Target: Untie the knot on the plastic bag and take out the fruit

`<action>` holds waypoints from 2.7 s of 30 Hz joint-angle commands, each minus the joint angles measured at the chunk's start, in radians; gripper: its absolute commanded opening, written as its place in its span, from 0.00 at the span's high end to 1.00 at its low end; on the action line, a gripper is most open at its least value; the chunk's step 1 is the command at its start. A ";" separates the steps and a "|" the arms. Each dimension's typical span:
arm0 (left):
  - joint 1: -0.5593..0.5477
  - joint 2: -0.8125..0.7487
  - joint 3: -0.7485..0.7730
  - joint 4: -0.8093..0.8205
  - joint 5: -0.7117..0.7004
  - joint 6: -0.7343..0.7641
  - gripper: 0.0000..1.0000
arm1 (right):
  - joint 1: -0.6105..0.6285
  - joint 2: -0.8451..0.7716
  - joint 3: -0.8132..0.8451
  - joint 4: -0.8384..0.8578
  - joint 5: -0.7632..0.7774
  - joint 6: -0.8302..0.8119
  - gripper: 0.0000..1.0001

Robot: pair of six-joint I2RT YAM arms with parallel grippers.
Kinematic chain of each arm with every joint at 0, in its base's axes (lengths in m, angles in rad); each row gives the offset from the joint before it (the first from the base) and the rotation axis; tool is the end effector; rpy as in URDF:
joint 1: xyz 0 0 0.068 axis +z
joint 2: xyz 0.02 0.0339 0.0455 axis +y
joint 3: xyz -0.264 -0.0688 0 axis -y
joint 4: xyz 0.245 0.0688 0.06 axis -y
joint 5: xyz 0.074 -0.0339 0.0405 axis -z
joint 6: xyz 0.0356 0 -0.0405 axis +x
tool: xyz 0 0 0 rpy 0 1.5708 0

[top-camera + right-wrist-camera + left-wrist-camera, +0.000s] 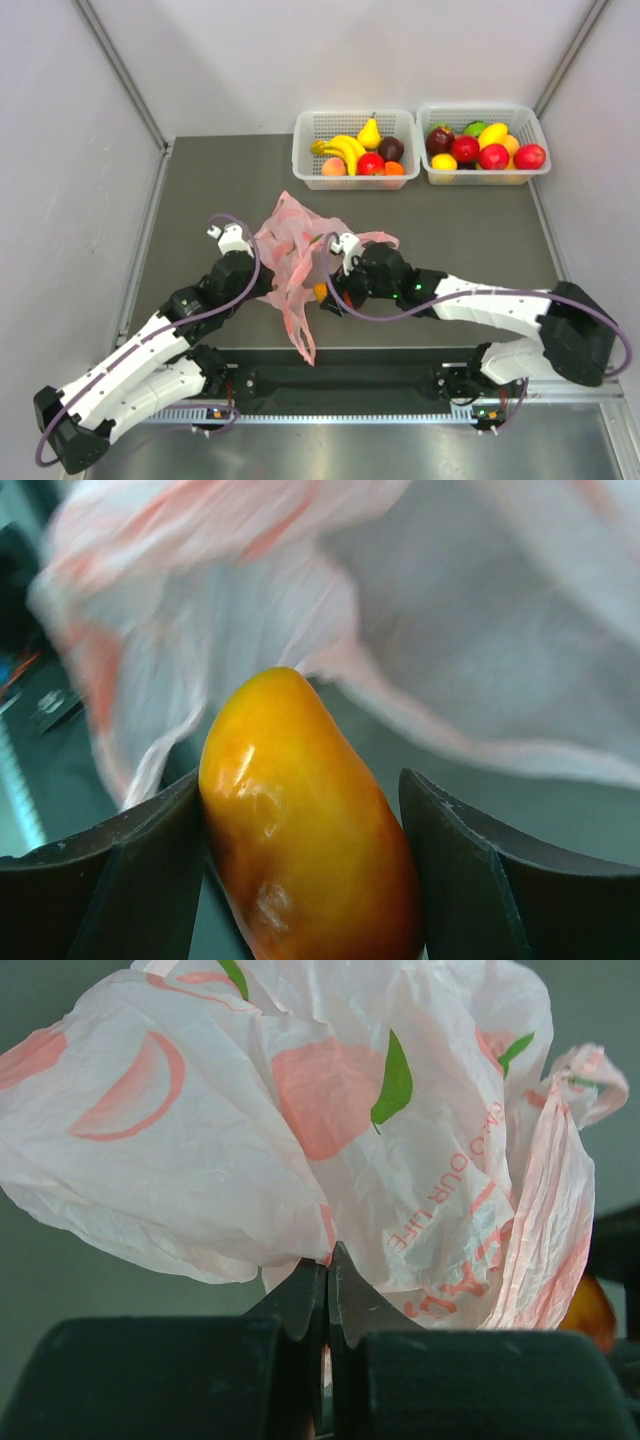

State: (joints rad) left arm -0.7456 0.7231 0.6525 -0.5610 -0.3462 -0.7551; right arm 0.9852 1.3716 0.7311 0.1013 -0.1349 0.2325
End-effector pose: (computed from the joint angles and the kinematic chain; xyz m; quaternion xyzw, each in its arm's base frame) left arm 0.1239 -0.0979 0.2673 -0.0821 0.8780 -0.1916 0.4308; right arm 0.1584 0.2475 0.2179 -0.3499 0.7950 0.3295 0.3701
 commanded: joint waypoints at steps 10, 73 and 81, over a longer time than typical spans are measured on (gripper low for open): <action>0.012 0.056 -0.001 0.173 -0.001 0.022 1.00 | -0.048 -0.569 0.048 -0.244 0.110 -0.024 1.00; 0.018 -0.123 0.078 0.119 0.156 0.192 0.01 | -0.646 -0.684 0.222 -0.373 -0.052 0.066 0.00; 0.018 -0.217 0.114 0.032 0.234 0.169 0.01 | -0.646 -1.127 0.247 -0.647 -0.129 0.099 0.00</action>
State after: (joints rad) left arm -0.7326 0.5327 0.7143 -0.4938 -0.1478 -0.5774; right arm 0.3332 0.3138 0.9260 -0.4145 -0.2310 0.3023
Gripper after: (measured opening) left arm 0.987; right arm 0.994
